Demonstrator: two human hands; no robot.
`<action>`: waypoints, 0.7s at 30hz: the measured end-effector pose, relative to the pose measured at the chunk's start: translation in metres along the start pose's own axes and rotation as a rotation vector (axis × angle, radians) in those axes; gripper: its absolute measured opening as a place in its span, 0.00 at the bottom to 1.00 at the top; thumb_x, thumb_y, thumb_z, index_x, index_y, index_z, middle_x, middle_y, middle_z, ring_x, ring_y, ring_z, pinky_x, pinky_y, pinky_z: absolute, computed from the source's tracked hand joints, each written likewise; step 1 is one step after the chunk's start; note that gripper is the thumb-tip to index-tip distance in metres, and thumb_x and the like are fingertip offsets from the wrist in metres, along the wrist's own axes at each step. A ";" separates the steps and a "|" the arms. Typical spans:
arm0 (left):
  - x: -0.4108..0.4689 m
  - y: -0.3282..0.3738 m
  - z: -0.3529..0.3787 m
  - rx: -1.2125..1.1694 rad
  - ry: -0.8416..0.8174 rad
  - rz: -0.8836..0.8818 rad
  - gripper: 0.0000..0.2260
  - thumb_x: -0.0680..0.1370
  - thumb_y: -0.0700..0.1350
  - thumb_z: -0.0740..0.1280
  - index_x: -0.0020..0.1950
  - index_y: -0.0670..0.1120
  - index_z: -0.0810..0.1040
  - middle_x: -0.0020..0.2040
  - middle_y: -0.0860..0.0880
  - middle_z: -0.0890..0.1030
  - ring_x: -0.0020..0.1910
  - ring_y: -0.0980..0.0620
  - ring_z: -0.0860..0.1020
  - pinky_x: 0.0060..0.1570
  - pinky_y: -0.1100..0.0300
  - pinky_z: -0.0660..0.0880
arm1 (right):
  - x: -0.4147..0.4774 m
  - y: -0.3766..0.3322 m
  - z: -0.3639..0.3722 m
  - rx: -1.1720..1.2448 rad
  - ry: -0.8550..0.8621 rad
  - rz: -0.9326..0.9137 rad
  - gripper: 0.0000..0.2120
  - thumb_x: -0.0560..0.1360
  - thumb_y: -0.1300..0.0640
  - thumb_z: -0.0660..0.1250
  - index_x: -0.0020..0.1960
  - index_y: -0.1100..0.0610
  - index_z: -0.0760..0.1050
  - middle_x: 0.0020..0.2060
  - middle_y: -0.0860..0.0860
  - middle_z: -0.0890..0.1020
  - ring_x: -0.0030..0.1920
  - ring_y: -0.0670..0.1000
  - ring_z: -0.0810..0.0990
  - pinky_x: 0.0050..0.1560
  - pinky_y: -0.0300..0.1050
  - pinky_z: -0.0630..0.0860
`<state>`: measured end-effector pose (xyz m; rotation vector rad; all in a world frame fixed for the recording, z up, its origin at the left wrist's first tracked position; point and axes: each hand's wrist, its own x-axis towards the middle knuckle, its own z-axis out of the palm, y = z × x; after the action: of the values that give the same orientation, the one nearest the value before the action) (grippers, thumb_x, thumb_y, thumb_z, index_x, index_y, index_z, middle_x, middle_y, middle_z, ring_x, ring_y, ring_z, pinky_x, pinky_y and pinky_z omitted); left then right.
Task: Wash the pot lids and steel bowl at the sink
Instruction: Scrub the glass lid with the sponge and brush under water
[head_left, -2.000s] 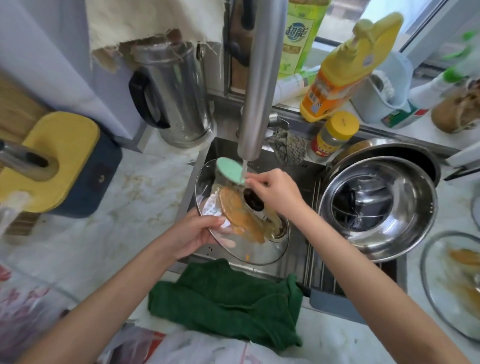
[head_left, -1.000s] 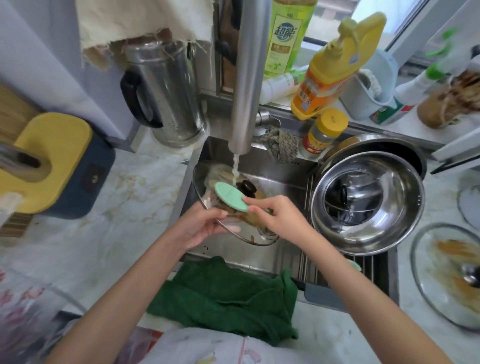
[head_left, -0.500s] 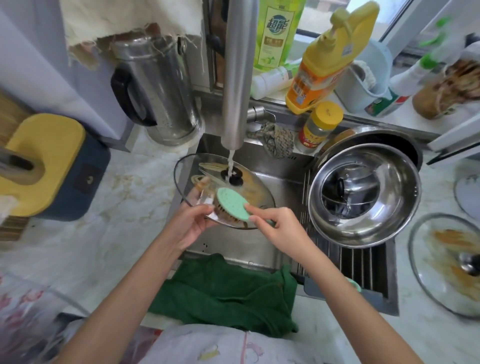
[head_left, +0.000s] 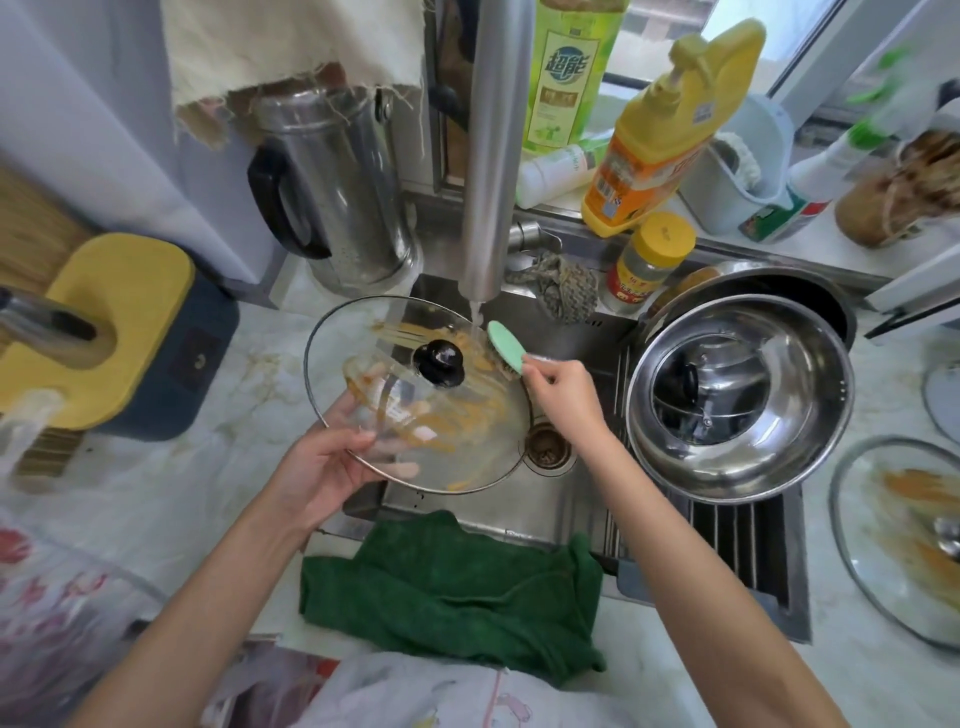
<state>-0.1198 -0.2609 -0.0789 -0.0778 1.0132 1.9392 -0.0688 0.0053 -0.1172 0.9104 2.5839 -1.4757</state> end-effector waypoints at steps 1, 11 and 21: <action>-0.003 -0.001 -0.002 -0.007 -0.020 -0.007 0.32 0.61 0.38 0.76 0.65 0.53 0.78 0.48 0.41 0.84 0.47 0.40 0.84 0.41 0.46 0.82 | 0.001 -0.006 0.003 0.004 -0.018 -0.012 0.13 0.78 0.57 0.65 0.61 0.59 0.79 0.60 0.49 0.80 0.59 0.47 0.79 0.57 0.39 0.73; -0.008 0.003 -0.007 0.011 -0.071 -0.033 0.35 0.64 0.38 0.77 0.69 0.51 0.73 0.64 0.32 0.75 0.52 0.33 0.81 0.39 0.44 0.82 | 0.008 -0.025 0.001 -0.019 -0.053 -0.117 0.14 0.78 0.53 0.65 0.61 0.55 0.79 0.58 0.47 0.81 0.50 0.42 0.82 0.49 0.43 0.79; -0.002 -0.001 -0.005 -0.081 0.034 0.006 0.41 0.57 0.38 0.81 0.69 0.50 0.74 0.57 0.38 0.81 0.44 0.39 0.84 0.37 0.46 0.82 | -0.004 -0.001 -0.025 -0.074 -0.182 -0.149 0.12 0.78 0.53 0.65 0.58 0.54 0.81 0.55 0.46 0.83 0.42 0.43 0.78 0.43 0.43 0.74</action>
<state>-0.1197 -0.2655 -0.0820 -0.1542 0.9574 1.9901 -0.0593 0.0228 -0.1019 0.5578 2.6003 -1.4104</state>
